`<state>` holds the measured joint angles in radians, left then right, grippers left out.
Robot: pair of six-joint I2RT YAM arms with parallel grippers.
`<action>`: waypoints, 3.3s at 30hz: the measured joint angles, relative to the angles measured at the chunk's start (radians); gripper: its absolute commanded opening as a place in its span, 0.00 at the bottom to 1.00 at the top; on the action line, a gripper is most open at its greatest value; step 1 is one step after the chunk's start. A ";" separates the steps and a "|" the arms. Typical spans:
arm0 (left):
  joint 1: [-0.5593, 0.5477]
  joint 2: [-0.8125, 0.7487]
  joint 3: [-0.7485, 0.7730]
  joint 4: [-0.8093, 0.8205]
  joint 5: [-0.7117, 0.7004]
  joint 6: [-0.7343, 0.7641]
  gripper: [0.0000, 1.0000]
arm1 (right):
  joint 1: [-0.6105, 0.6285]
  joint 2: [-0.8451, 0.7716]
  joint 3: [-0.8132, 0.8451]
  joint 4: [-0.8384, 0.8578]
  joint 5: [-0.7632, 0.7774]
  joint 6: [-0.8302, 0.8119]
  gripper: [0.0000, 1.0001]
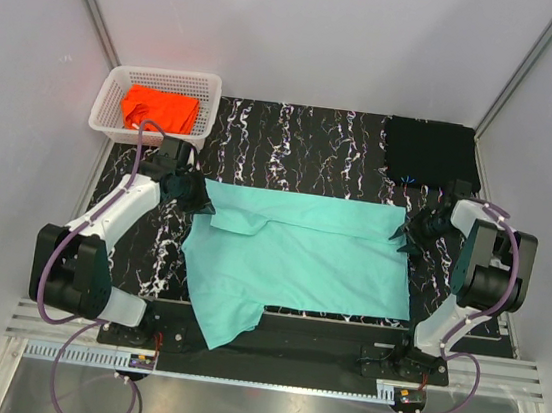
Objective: Fold and stack the t-shirts
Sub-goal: Fold the tshirt
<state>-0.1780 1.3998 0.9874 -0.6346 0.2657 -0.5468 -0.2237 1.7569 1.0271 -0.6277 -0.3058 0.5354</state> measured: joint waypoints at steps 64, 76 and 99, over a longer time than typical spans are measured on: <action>0.018 -0.184 -0.062 -0.024 -0.030 -0.023 0.00 | 0.000 0.180 0.341 -0.056 -0.061 0.026 0.00; 0.011 -0.193 -0.145 -0.017 -0.027 -0.050 0.00 | 0.000 0.159 0.300 -0.058 -0.057 0.010 0.00; 0.037 -0.161 -0.156 -0.085 -0.088 0.007 0.65 | 0.003 0.113 0.203 -0.087 0.010 -0.041 0.42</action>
<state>-0.1406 1.2392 0.8314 -0.7197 0.1776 -0.5396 -0.2203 1.8698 1.2301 -0.7147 -0.2958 0.4946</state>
